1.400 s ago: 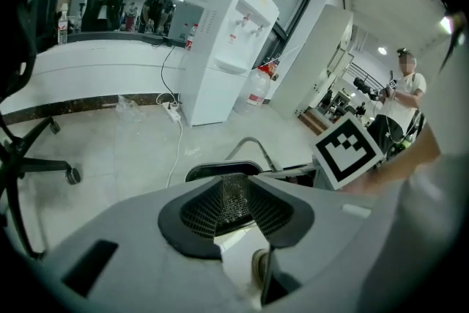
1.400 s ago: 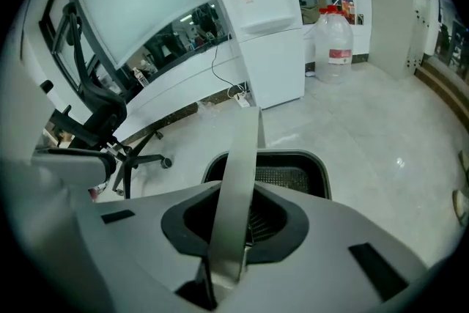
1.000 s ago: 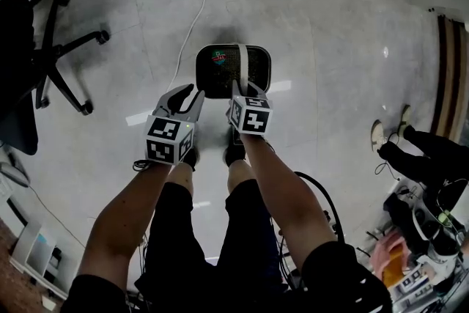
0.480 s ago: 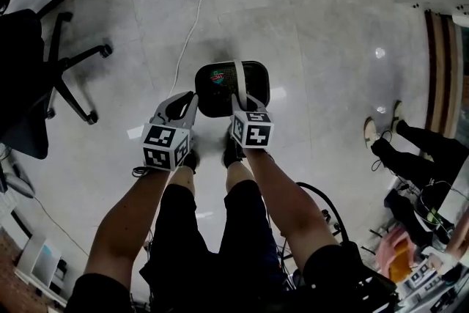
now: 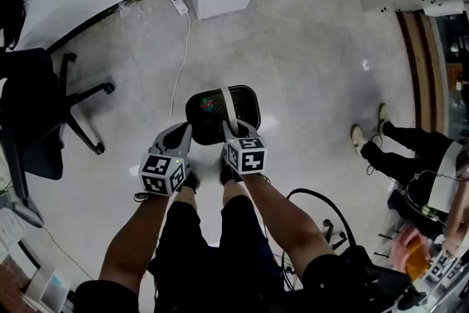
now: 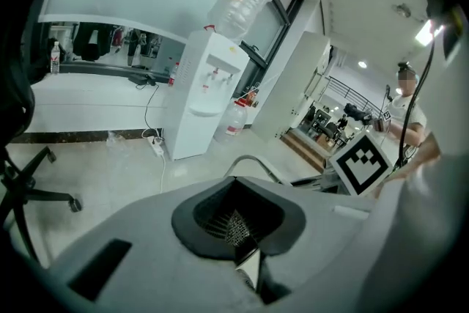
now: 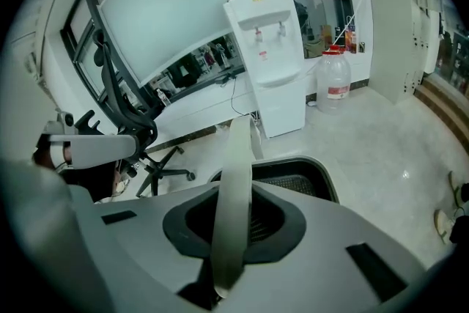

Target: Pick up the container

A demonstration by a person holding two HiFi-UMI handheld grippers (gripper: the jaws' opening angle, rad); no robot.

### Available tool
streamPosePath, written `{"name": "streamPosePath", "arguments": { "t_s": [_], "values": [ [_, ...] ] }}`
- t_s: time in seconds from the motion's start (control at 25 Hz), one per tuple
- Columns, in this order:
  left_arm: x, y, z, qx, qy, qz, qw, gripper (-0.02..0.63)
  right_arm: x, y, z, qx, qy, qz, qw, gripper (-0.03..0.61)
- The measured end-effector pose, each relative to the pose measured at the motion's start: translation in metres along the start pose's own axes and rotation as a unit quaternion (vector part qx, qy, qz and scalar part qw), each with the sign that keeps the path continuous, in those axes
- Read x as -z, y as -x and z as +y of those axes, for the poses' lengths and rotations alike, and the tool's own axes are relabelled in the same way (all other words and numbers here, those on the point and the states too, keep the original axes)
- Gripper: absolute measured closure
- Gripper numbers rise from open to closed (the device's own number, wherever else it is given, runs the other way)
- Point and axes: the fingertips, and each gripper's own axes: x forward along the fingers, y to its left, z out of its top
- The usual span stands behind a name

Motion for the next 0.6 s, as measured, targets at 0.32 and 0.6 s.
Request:
{"name": "streamPosePath", "arguments": {
  "t_s": [0.32, 0.6],
  "values": [
    [-0.050, 0.047, -0.041, 0.023, -0.012, -0.023, 0.9994, 0.603, -0.048, 0.073, 0.030, -0.024, 0.005, -0.031, 0.999, 0.535],
    [-0.086, 0.096, -0.066, 0.020, -0.007, -0.040, 0.9990, 0.603, -0.082, 0.142, 0.055, -0.043, 0.013, -0.050, 0.998, 0.535]
  ]
}}
